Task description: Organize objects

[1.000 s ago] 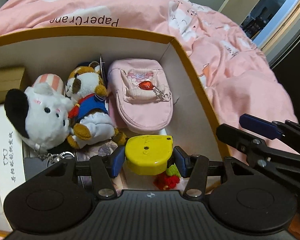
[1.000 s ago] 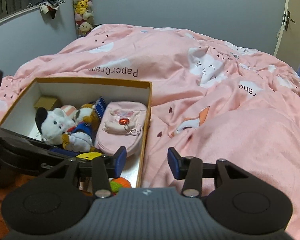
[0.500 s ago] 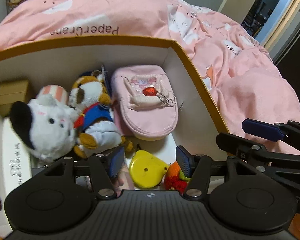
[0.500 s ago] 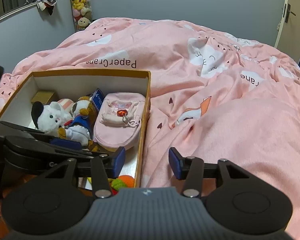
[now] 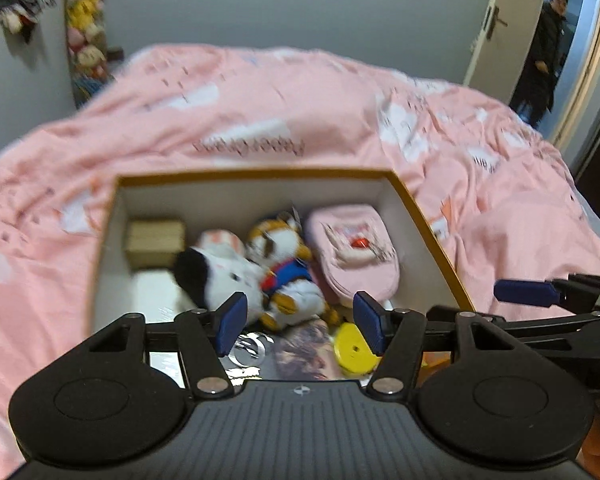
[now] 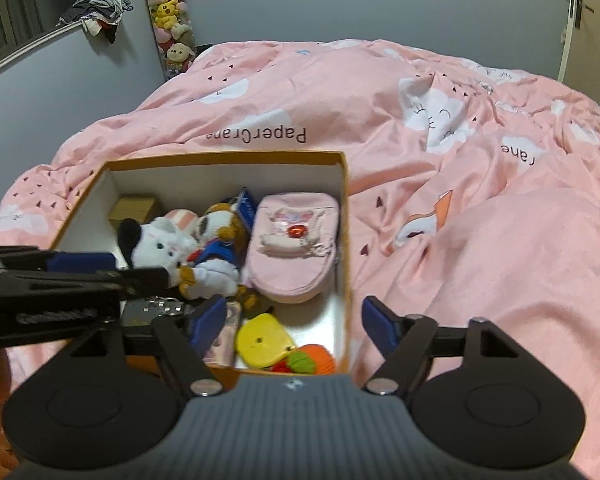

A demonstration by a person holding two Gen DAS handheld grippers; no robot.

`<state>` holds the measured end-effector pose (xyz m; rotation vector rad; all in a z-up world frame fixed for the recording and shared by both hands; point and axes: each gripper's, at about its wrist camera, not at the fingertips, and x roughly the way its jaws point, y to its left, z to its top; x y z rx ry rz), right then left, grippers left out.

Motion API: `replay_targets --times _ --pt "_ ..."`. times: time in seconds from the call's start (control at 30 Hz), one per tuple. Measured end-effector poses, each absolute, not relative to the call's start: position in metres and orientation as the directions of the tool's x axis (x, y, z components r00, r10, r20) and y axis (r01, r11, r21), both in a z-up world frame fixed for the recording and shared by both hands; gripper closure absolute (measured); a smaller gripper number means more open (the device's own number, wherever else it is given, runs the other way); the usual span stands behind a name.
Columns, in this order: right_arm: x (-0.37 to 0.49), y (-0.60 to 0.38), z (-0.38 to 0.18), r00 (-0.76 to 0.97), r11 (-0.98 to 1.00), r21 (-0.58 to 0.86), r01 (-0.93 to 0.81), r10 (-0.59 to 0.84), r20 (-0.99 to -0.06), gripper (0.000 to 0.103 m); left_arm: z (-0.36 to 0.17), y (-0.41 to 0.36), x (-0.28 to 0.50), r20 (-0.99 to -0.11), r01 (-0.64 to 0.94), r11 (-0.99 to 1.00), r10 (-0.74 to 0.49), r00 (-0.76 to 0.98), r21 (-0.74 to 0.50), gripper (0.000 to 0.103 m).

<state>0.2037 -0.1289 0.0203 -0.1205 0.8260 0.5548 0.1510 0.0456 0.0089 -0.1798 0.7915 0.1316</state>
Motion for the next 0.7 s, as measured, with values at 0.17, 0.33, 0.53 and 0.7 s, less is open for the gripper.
replay_targets --times 0.17,0.33,0.53,0.7 --pt "0.194 -0.123 0.033 0.532 0.85 0.15 -0.504 0.443 -0.722 0.012 0.035 0.059 0.124 -0.657 -0.222 0.967 0.086 0.749 -0.126 0.006" --pt "0.176 -0.111 0.046 0.538 0.835 0.128 -0.535 0.454 -0.71 0.004 0.047 0.064 0.104 -0.638 -0.236 0.967 0.119 0.761 -0.101 0.004" --pt "0.154 -0.102 0.044 0.538 0.823 0.072 -0.564 0.432 -0.724 0.002 0.038 0.071 0.083 -0.66 -0.271 0.956 0.132 0.739 -0.112 0.004" --pt "0.145 -0.107 0.033 0.537 0.85 0.063 -0.523 0.386 -0.75 0.002 0.023 0.07 0.069 -0.69 -0.323 0.939 0.156 0.707 -0.12 0.004"
